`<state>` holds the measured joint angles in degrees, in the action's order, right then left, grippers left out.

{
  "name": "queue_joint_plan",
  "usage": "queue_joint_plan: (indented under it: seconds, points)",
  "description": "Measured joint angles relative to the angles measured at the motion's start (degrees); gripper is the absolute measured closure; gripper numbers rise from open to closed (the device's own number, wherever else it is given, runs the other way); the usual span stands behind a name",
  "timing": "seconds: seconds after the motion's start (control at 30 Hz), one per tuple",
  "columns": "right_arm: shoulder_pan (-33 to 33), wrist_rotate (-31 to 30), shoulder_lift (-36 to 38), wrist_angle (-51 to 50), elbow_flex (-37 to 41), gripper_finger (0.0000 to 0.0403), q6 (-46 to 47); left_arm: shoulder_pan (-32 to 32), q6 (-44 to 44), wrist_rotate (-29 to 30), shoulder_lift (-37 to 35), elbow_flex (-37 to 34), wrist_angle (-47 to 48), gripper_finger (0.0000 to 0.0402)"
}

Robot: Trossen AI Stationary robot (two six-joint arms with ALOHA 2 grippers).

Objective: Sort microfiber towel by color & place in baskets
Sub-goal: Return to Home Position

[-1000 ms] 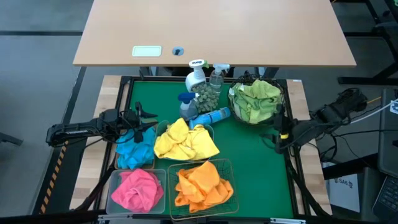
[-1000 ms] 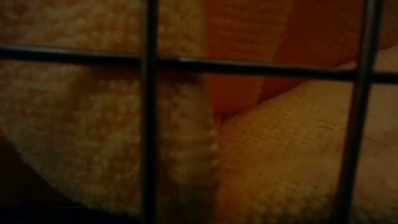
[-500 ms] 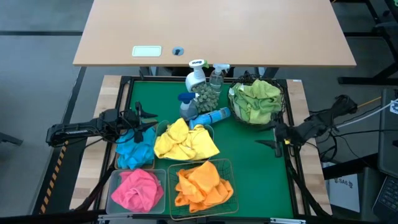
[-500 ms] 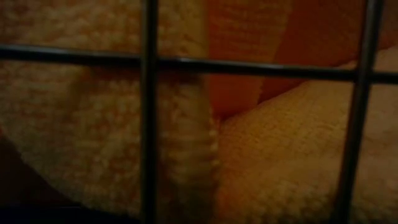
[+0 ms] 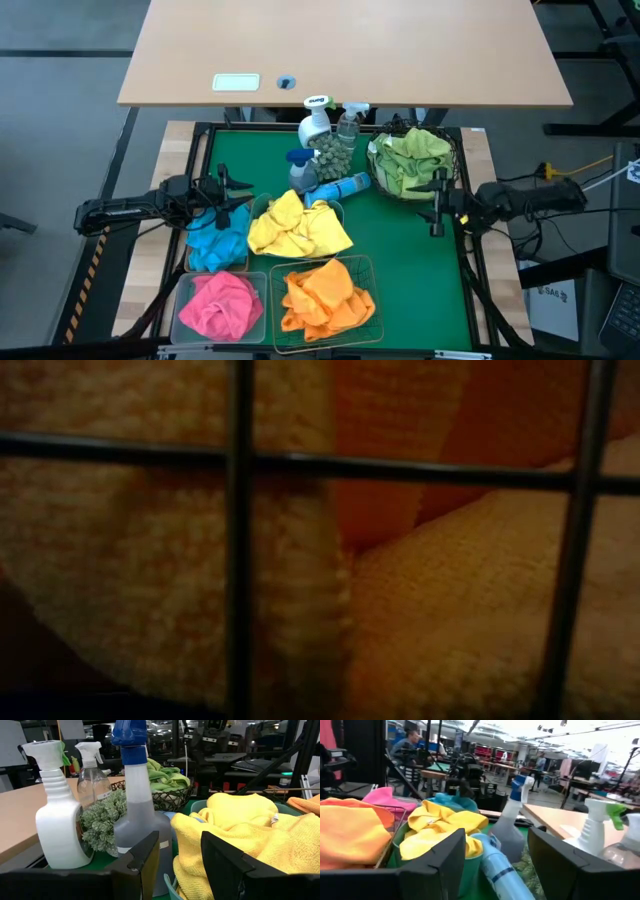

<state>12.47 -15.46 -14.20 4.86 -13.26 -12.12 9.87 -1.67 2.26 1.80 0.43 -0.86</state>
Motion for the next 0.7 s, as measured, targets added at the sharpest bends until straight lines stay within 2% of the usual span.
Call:
queue_joint_plan:
  seconds: [0.13, 0.2, 0.33, 0.43, 0.7]
  points:
    - [-8.37, 12.91, 0.0, -3.15, 0.0, 0.0189, 2.62, 0.0, -0.02, 0.0, 0.0, 0.0, -0.01, 0.0262]
    - [-11.22, 16.25, 0.0, -5.63, 0.0, 0.0189, 3.04, 0.0, -0.02, 0.0, 0.0, 0.0, -0.01, 0.0262]
    - [-14.13, 16.52, 0.29, -9.09, 0.0, 0.0189, 5.77, 0.02, 0.0, 0.0, 0.0, 0.0, 0.0, 0.0262]
    - [-13.94, 16.64, 0.87, -10.23, 0.0, 0.0189, 5.84, 0.01, -0.02, 0.0, 0.0, 0.0, -0.02, 0.0262]
    - [-14.01, 22.86, 4.96, -16.07, 0.0, 0.0189, 5.45, 0.0, -0.02, 0.0, 0.0, 0.0, -0.02, 0.0262]
